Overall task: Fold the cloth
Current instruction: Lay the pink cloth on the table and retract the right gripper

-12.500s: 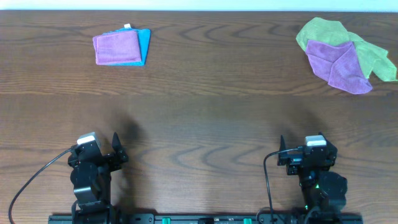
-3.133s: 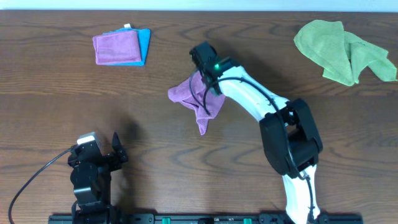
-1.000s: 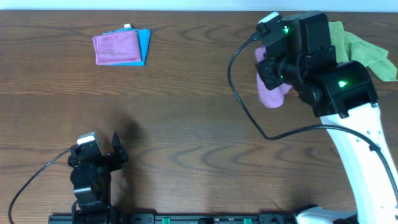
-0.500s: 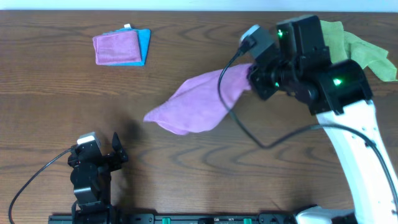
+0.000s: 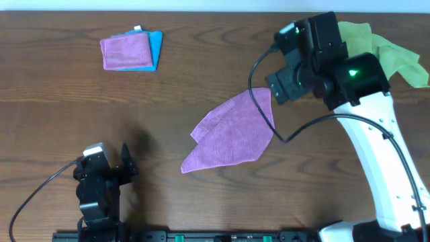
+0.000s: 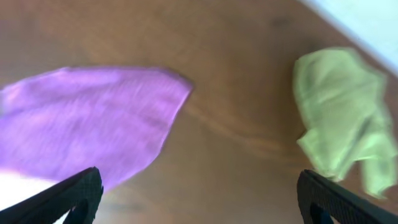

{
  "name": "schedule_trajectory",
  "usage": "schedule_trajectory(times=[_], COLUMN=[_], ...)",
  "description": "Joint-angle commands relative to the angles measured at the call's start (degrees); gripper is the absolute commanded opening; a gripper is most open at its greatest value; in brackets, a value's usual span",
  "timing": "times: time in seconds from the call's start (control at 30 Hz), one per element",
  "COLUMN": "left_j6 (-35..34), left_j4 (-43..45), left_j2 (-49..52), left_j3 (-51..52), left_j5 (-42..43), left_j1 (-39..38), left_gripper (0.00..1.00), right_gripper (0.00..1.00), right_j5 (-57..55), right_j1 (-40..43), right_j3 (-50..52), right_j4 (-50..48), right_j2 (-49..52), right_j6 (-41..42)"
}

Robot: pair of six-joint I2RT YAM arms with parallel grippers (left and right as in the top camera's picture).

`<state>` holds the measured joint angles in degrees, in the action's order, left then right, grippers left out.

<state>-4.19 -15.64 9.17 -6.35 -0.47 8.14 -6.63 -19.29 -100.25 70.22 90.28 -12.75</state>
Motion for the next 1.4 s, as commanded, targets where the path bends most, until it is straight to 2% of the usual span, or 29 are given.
schedule_trajectory(times=[0.0, 0.07, 0.13, 0.17, 0.23, 0.3, 0.5, 0.7, 0.77, 0.8, 0.83, 0.87, 0.9, 0.93, 0.97, 1.3, 1.37], left_j6=[0.9, 0.9, 0.9, 0.9, 0.9, 0.9, 0.9, 0.9, 0.9, 0.9, 0.9, 0.9, 0.9, 0.9, 0.9, 0.7, -1.6], left_j4=[-0.8, -0.8, -0.8, -0.8, -0.8, -0.8, -0.8, -0.8, -0.8, -0.8, -0.8, -0.8, -0.8, -0.8, -0.8, -0.3, 0.3], left_j2=[-0.3, -0.3, -0.3, -0.3, -0.3, -0.3, -0.3, -0.3, -0.3, -0.3, -0.3, -0.3, -0.3, -0.3, -0.3, -0.3, -0.3], left_j3=[1.4, 1.4, 1.4, 1.4, 1.4, 1.4, 1.4, 1.4, 1.4, 1.4, 1.4, 1.4, 1.4, 1.4, 1.4, 1.4, 1.4], left_j5=[-1.0, -1.0, -1.0, -1.0, -1.0, -1.0, -1.0, -1.0, -1.0, -1.0, -1.0, -1.0, -1.0, -1.0, -1.0, -1.0, 2.0], left_j1=[0.2, 0.2, 0.2, 0.2, 0.2, 0.2, 0.2, 0.2, 0.2, 0.2, 0.2, 0.2, 0.2, 0.2, 0.2, 0.2, 0.2], left_gripper=[0.95, 0.95, 0.95, 0.95, 0.95, 0.95, 0.95, 0.95, 0.95, 0.95, 0.95, 0.96, 0.95, 0.95, 0.95, 0.95, 0.95], right_gripper=[0.99, 0.84, 0.57, 0.4, 0.14, 0.02, 0.01, 0.01, 0.02, 0.18, 0.46, 0.55, 0.7, 0.92, 0.99, 0.99, 0.99], right_j5=[8.8, 10.4, 10.6, 10.6, 10.6, 10.6, 12.6, 15.4, 16.0, 16.5, 17.3, 18.1, 19.2, 20.5, 21.7, 23.4, 22.8], right_j1=[0.2, 0.2, 0.2, 0.1, 0.2, 0.1, 0.1, 0.1, 0.1, 0.0, -0.2, -0.3, -0.3, -0.3, -0.3, -0.3, -0.3], right_j3=[1.1, 4.0, 7.4, 9.0, 12.8, 15.9, 22.7, 23.2, 23.2, 23.2, 23.2, 23.2, 23.2, 23.2, 23.2, 23.2, 23.2], right_j4=[2.8, 2.0, 0.3, -0.5, -2.4, -3.5, -7.6, -9.4, -10.3, -10.8, -11.1, -11.1, -11.0, -10.7, -10.4, -7.5, -5.4], right_j2=[1.4, 1.9, 2.0, 2.0, 2.0, 2.0, 2.0, 2.0, 2.0, 2.0, 2.0, 2.0, 1.9, 1.8, 1.5, -11.4, -15.0], right_j6=[1.0, 1.6, 1.8, 2.5, 4.0, 4.2, 5.9, 5.9, 6.1, 7.0, 7.8, 8.2, 8.6, 9.5, 10.0, 10.8, 10.8])
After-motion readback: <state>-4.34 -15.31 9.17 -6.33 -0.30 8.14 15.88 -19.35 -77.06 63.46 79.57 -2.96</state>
